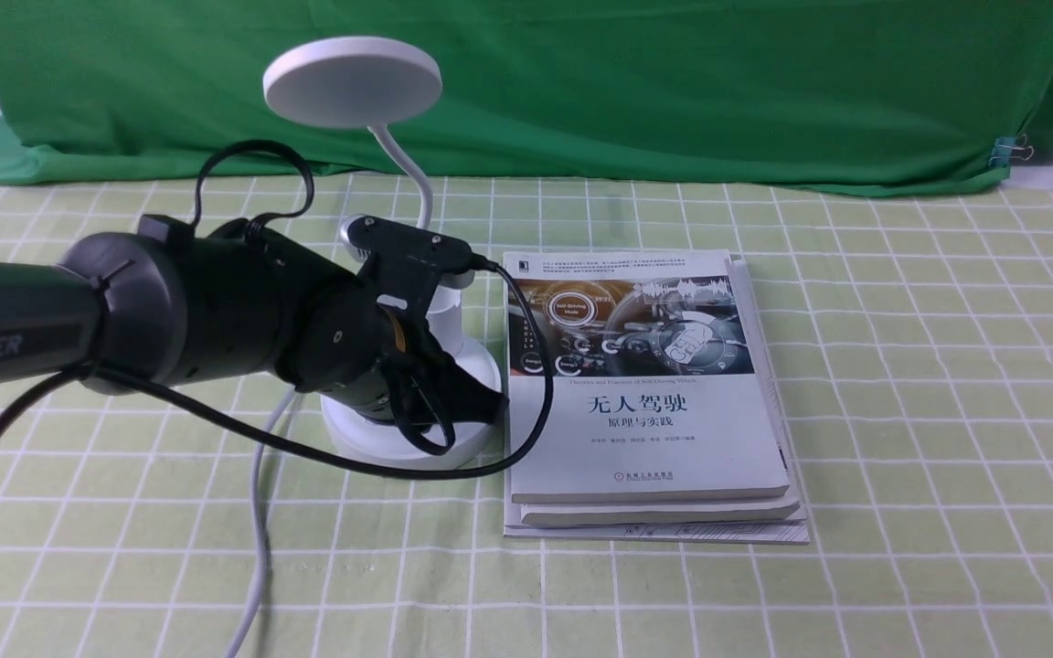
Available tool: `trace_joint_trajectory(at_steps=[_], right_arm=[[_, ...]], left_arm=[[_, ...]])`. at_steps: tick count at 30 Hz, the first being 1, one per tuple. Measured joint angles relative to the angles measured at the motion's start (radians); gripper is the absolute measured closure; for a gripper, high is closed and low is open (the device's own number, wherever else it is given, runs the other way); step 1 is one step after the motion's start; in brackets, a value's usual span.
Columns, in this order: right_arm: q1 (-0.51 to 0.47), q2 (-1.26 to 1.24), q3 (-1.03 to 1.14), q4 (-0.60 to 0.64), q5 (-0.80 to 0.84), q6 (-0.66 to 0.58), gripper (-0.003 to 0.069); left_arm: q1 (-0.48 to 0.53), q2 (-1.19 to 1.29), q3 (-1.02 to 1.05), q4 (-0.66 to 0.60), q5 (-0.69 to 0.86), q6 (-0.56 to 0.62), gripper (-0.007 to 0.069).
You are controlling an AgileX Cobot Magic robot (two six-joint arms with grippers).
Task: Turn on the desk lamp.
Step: Use the left arm to press the button switch on the lamp holder
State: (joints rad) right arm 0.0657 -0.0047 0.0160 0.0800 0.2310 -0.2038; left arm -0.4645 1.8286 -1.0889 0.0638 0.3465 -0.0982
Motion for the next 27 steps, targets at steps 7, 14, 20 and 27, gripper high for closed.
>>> trace_joint_trajectory(at_steps=[7, 14, 20, 27], right_arm=[[0.000, 0.000, 0.000, 0.000, 0.000, 0.000, 0.0415], [0.000, 0.000, 0.000, 0.000, 0.000, 0.000, 0.0415], [0.000, 0.000, 0.000, 0.000, 0.000, 0.000, 0.0415], [0.000, 0.000, 0.000, 0.000, 0.000, 0.000, 0.0415]], left_arm=[[0.000, 0.018, -0.001, 0.000, -0.028, 0.000, 0.0606], [0.000, 0.020, -0.001, 0.000, -0.032, 0.000, 0.0606], [0.000, 0.017, -0.001, 0.001, -0.037, 0.001, 0.0606], [0.000, -0.005, 0.000, 0.001, -0.015, 0.001, 0.0606]])
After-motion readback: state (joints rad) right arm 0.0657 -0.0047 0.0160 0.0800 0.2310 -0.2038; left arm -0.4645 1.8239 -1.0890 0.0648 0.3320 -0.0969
